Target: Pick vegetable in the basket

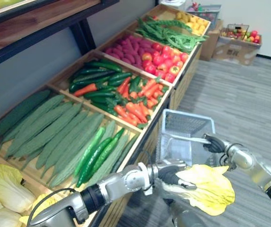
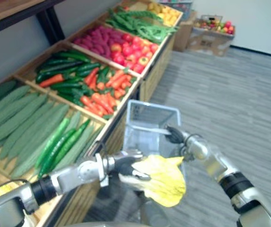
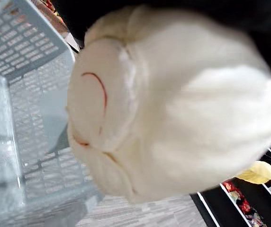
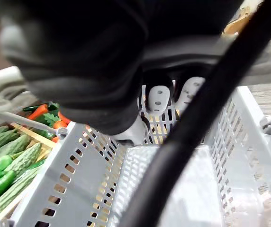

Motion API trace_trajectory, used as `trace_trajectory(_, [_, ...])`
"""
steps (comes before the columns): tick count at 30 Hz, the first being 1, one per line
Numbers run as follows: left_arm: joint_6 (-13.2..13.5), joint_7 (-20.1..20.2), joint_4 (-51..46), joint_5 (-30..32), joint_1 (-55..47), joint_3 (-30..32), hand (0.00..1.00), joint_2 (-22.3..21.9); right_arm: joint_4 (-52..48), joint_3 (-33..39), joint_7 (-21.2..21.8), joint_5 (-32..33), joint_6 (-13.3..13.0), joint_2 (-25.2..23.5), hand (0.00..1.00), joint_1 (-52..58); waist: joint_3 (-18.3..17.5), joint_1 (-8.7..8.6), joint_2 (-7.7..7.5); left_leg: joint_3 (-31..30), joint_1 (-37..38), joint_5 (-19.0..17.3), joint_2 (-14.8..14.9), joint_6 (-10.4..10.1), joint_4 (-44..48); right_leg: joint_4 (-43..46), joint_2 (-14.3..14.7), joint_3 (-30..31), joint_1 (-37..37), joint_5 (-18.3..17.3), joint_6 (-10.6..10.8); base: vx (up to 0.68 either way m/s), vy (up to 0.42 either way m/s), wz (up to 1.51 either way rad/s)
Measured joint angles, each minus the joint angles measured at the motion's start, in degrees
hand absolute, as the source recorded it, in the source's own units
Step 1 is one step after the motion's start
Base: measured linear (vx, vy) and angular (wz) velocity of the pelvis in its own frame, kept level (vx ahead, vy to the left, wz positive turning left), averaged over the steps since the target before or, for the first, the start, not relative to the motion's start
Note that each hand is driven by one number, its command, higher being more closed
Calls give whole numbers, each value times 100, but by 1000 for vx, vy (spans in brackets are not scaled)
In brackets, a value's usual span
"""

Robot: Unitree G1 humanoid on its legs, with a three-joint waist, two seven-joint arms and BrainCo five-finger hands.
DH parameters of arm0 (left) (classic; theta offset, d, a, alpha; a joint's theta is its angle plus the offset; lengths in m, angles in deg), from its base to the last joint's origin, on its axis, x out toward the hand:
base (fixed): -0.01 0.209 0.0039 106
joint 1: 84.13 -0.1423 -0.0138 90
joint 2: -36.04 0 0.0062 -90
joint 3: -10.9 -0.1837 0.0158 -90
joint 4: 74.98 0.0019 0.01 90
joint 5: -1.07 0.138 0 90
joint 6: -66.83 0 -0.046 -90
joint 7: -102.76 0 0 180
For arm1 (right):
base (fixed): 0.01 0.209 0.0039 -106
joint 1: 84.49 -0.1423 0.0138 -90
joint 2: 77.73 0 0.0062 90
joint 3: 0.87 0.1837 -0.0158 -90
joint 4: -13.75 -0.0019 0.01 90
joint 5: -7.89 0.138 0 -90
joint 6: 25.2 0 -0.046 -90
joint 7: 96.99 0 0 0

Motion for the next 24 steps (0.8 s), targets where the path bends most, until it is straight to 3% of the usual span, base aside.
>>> trace_trajectory(7, [-94, -103, 1174, 827, -4, 61, 100, -785, -306, -110, 12, 10, 95, -17, 100, -111, 7, -30, -23, 17, -5, -1, 9, -2, -3, 1, 17, 22, -10, 38, 57, 53, 2, -2])
trace_trajectory(8, [-171, -251, 1590, 1246, -3, 172, 100, -1023, -340, -111, 40, 74, 124, -64, 100, -149, 16, -60, -47, 22, -3, -1, 9, -2, -7, 2, 24, 33, -10, 41, 61, 53, 8, -2])
trace_trajectory(13, [-388, -505, 2514, 1837, 22, 454, 100, -1417, -353, -112, 190, 222, 136, -211, 100, -266, 58, -150, -117, 94, 9, 1, -15, -2, -14, 8, 53, 131, -31, 69, 97, 38, 5, -7])
trace_trajectory(14, [-396, -535, 2594, 1930, 25, 490, 0, -1465, -350, -113, 204, 221, 138, -235, 100, -266, 59, -148, -119, 117, 10, 2, -23, -3, -19, 7, 56, 150, -36, 88, 124, 42, 10, -13])
trace_trajectory(19, [-636, -774, 3316, 2233, 178, 758, 0, -1877, -349, -103, 220, 226, 144, -348, 100, -266, 76, -185, -145, 129, 16, 26, -115, -3, -115, 4, 43, 205, -39, 120, 171, 19, 5, -4])
trace_trajectory(24, [-793, -941, 3655, 2452, 319, 990, 0, -1986, -323, -88, 238, 236, 145, -422, 100, -266, 186, -234, -240, 7, 4, 81, -230, 23, -219, -30, -54, 213, -39, 134, 192, 18, -5, 5])
